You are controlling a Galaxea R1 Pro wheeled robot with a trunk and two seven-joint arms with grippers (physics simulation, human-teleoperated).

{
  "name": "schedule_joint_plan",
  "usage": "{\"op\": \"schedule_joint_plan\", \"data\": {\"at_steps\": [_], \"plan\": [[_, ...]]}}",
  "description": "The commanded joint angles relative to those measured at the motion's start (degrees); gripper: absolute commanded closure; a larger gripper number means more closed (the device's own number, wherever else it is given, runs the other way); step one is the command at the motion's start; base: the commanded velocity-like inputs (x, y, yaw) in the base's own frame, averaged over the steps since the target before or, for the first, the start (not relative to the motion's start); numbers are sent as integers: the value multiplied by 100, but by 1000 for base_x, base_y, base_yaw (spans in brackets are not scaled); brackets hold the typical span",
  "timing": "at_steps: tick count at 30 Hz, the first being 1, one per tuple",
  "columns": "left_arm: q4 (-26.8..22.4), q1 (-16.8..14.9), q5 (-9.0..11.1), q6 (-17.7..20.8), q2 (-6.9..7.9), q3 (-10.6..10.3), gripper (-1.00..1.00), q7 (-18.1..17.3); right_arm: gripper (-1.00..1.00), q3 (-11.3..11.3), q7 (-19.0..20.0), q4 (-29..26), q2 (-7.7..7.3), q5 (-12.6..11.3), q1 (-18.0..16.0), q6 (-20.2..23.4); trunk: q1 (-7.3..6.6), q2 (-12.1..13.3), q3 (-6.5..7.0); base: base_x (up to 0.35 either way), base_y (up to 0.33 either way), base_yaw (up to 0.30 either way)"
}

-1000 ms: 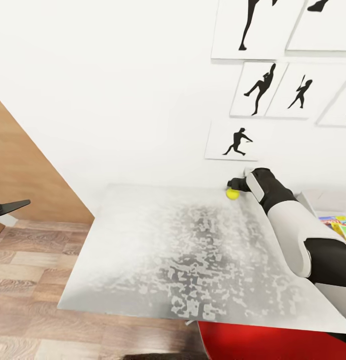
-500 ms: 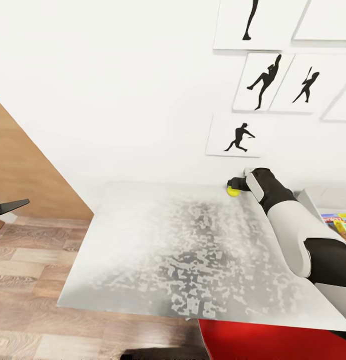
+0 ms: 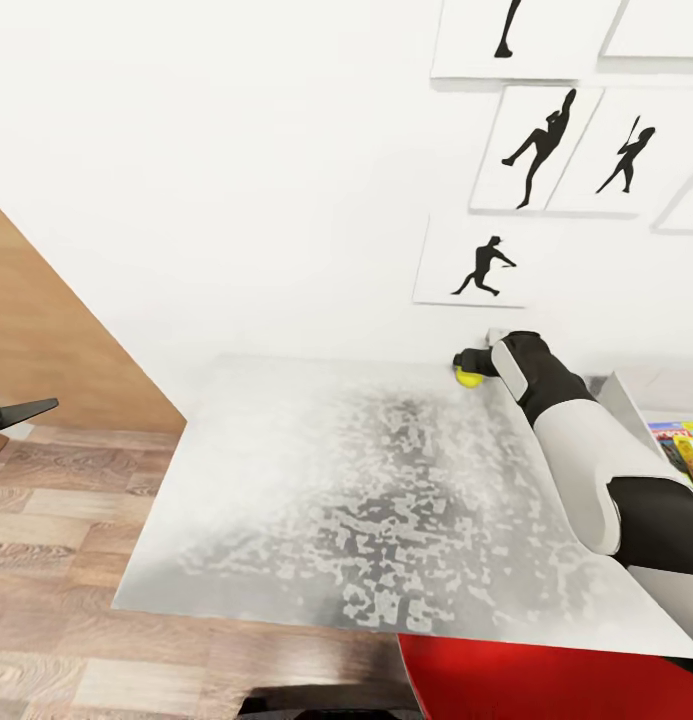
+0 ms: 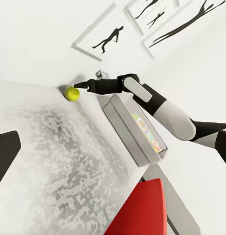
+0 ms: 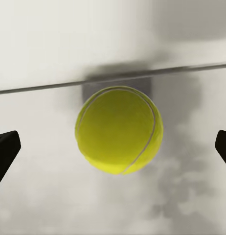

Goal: Put all the toys in the child's room - the three board games (two on the bed and one on the table), the two jigsaw puzzles on the table, and the tennis ball on the table - inside the toy box on the table in the child's room.

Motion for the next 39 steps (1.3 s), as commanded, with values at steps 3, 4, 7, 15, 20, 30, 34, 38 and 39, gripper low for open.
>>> {"op": "schedule_joint_plan", "data": {"at_steps": [3, 4, 7, 15, 20, 30, 34, 38, 39], "plan": [[-1, -1, 4, 60, 8, 18, -100, -16, -100, 6, -42, -19, 7, -60, -3, 17, 3, -10, -37, 0, 0, 0], [-1, 1, 4, 60, 9, 20, -100, -16, -100, 4, -42, -20, 8, -60, -3, 16, 3, -10, -46, 0, 0, 0], [-1, 3, 4, 60, 13, 25, -100, -16, -100, 1, -42, -23, 7, -60, -5, 16, 3, -10, -75, 0, 0, 0], [-2, 3, 8, 60, 11, 28, -100, -16, -100, -1, -42, -25, -20, -60, -19, 20, 3, -10, -150, 0, 0, 0], [-2, 3, 5, 60, 14, 28, -100, -16, -100, -1, -42, -25, -53, -60, -25, 25, 3, -10, -197, 0, 0, 0], [-2, 3, 9, 60, 12, 28, -100, -16, -100, -1, -42, -40, -69, -68, -30, 37, 3, -10, -291, 0, 0, 0], [-2, 5, 12, 64, 13, 28, -100, -16, -100, -3, -42, -56, -69, -69, -30, 42, 3, -10, -329, 0, 0, 0], [-2, 4, 13, 67, 17, 30, -100, -16, -100, -8, -42, -76, -65, -69, -30, 45, 3, -10, -366, 0, 0, 0], [-2, 4, 13, 68, 18, 29, -100, -16, -100, -5, -42, -112, -66, -69, -30, 47, 3, -10, -376, 0, 0, 0]]}}
